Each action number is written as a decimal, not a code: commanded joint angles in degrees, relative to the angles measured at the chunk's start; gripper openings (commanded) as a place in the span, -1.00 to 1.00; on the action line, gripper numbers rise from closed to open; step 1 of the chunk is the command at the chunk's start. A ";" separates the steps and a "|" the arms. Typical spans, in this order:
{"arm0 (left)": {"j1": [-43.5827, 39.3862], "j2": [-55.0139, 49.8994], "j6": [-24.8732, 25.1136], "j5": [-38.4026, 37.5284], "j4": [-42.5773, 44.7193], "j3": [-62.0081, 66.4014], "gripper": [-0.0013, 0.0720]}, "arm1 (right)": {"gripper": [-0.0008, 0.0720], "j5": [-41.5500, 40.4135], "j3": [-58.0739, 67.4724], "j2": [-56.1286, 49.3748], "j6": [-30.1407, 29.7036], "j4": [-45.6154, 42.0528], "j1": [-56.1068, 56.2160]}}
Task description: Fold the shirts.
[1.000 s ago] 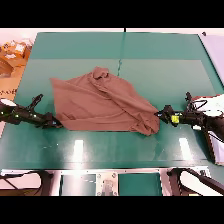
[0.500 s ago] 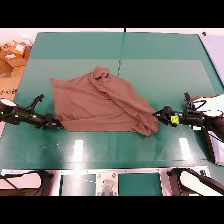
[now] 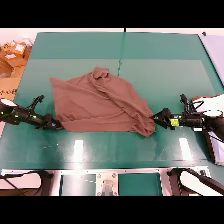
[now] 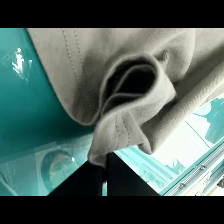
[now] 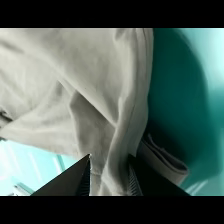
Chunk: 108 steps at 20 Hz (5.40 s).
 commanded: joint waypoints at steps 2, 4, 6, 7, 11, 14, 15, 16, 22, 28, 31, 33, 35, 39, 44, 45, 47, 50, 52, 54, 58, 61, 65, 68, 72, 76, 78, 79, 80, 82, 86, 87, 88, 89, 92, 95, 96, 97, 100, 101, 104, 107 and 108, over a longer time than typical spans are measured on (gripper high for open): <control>0.00 -0.04 -0.02 0.02 0.09 0.04 -0.90 | -0.17 1.40 -0.04 0.04 3.74 -5.09 0.00; -0.02 -0.02 -0.02 0.11 0.07 0.04 -0.90 | -0.12 1.33 -0.04 0.00 4.72 -5.16 -0.02; 0.00 -0.04 -0.02 0.09 0.09 0.04 -0.90 | 0.23 0.02 -0.02 -0.02 7.80 -6.16 -0.04; -0.02 -0.04 -0.02 0.13 0.09 0.04 -0.90 | 0.23 -0.81 -0.02 -0.02 8.48 -6.32 -0.04; -0.02 -0.04 -0.02 0.24 0.09 0.04 -0.90 | 0.23 0.92 -0.28 -3.67 10.05 -5.60 0.13; 0.00 -0.04 -0.09 0.46 0.07 0.04 -0.90 | 0.18 0.46 -0.55 -6.51 7.48 -1.60 0.15; -0.02 -0.02 -0.28 0.42 0.09 0.04 -0.90 | 0.16 -0.39 -0.46 -6.64 6.43 -0.70 0.15; 0.00 -0.02 -0.28 0.28 0.11 0.04 -0.90 | -0.03 -1.44 -0.17 -6.62 6.43 -0.74 0.09; 0.00 1.73 -8.98 -5.33 10.43 6.21 -0.90 | -0.93 2.43 9.64 -5.90 3.02 -2.32 -0.04; -0.02 18.47 -10.82 -7.21 -0.31 24.94 -0.90 | -0.93 5.84 31.89 3.58 3.19 -2.38 -0.04; -0.02 28.33 -10.95 -2.47 -8.87 38.42 -0.90 | -0.93 2.21 45.22 12.22 3.89 -2.38 -0.04; -0.02 34.69 -10.73 3.91 -12.61 47.71 -0.90 | -0.93 -4.94 53.16 18.99 5.75 -2.40 -0.04; -0.02 39.47 -9.90 10.32 -12.57 55.58 -0.90 | -0.93 -11.80 58.66 24.85 7.37 -2.40 -0.04; 0.00 43.71 -10.75 14.73 -12.15 64.94 -0.90 | -0.93 -20.09 63.91 32.70 8.24 -4.46 -0.04; 0.00 41.11 -16.68 12.33 -6.67 65.33 -0.90 | -0.87 -19.63 63.69 32.50 15.30 -14.80 -0.02; 0.00 39.21 -16.98 10.75 -6.80 64.65 -0.90 | -0.93 -18.32 62.75 30.53 18.67 -17.31 -0.02; -0.02 34.36 -17.88 6.64 -7.82 62.20 -0.90 | -0.93 -15.56 60.06 25.51 20.72 -18.21 0.00; -0.04 25.53 -15.15 2.67 -15.06 54.55 -0.90 | -0.94 -14.95 54.29 14.93 20.57 -15.82 0.79; -2.54 19.06 -11.45 3.48 -16.76 47.54 -0.90 | -0.94 -15.15 51.23 6.75 18.56 -15.47 1.81; -6.45 11.69 -7.80 5.88 -15.06 41.53 -0.90 | -0.94 -16.35 49.88 -2.29 16.48 -14.19 3.30; -11.96 -4.09 -7.15 16.39 -14.14 37.51 -0.90 | -0.93 -19.19 50.16 -20.04 13.29 -8.68 4.26; -14.43 -11.61 -6.91 23.67 -14.25 37.59 -0.90 | -0.94 -19.56 52.15 -30.49 12.44 -7.72 3.43; -15.32 -16.20 -6.67 25.00 -13.66 37.53 -0.90 | -0.93 -19.47 54.99 -37.55 12.31 -7.93 0.02; -15.32 -18.38 -7.91 22.84 -9.68 37.53 -0.90 | -0.94 -13.94 54.95 -37.73 9.92 -10.54 -3.30; -16.35 -21.40 -9.92 19.78 -7.15 37.44 -0.90 | -0.94 -10.05 51.98 -37.73 8.98 -14.43 -4.39; -18.97 -23.08 -9.99 20.68 -6.03 37.40 -0.90 | -0.94 -11.10 48.19 -37.73 8.33 -14.38 -3.43; -19.12 -23.06 -12.09 19.47 -4.94 37.55 -0.90 | -0.93 -11.13 48.52 -37.73 8.35 -14.25 -3.37; -19.04 -22.91 -13.03 18.47 -3.96 37.66 -0.90 | -0.93 -10.97 48.98 -37.70 8.35 -14.25 -3.37; -19.06 -22.53 -14.05 17.00 -2.34 37.88 -0.89 | -0.86 -9.97 49.72 -37.68 8.35 -14.25 -3.48; -19.04 -22.47 -16.98 10.51 1.05 40.98 0.41 | -0.06 -5.25 52.70 -37.68 8.35 -14.53 -4.31; -19.04 -22.47 -25.07 -6.03 14.75 51.10 0.44 | -0.40 6.97 57.29 -36.76 10.78 -14.93 -9.49; -19.04 -22.45 -26.60 -10.08 18.91 53.86 0.44 | -0.68 8.72 57.22 -36.02 10.82 -14.91 -10.95; -19.04 -22.40 -27.56 -13.38 21.81 56.19 0.44 | -0.87 10.40 57.07 -35.06 11.02 -14.93 -12.48; -19.04 -22.34 -27.89 -16.15 23.02 58.53 0.43 | -0.93 11.52 56.65 -33.88 11.04 -14.93 -13.81; -19.06 -20.72 -28.35 -18.97 22.95 61.26 -0.92 | -0.93 12.74 52.81 -28.30 11.17 -14.95 -16.65; -19.06 -18.27 -31.12 -20.65 22.82 60.96 -0.90 | -0.93 12.70 42.53 -19.06 11.26 -18.71 -17.77; -19.19 -17.03 -31.39 -20.94 22.18 60.28 -0.90 | -0.93 12.70 38.23 -15.39 12.48 -21.94 -17.90; -19.19 -15.19 -31.43 -20.83 20.68 58.82 -0.90 | -0.93 12.70 34.18 -11.87 13.94 -25.22 -18.10; -19.17 -6.05 -31.39 -17.99 18.78 48.00 -0.90 | -0.93 12.07 22.05 -0.96 20.68 -34.60 -19.04; -19.19 -1.09 -31.39 -15.56 18.73 41.68 -0.90 | -0.93 11.82 18.34 2.29 22.29 -35.95 -19.34; -19.19 15.80 -32.37 -5.90 18.60 20.65 -0.90 | -0.46 11.82 7.93 9.40 25.20 -35.80 -19.43; -19.19 30.71 -34.93 2.16 17.25 3.45 -0.83 | 0.32 10.51 0.28 10.05 24.55 -32.17 -19.41; -19.19 33.83 -35.26 3.63 15.93 -0.59 0.00 | 0.32 8.81 -1.64 10.03 24.44 -30.58 -19.41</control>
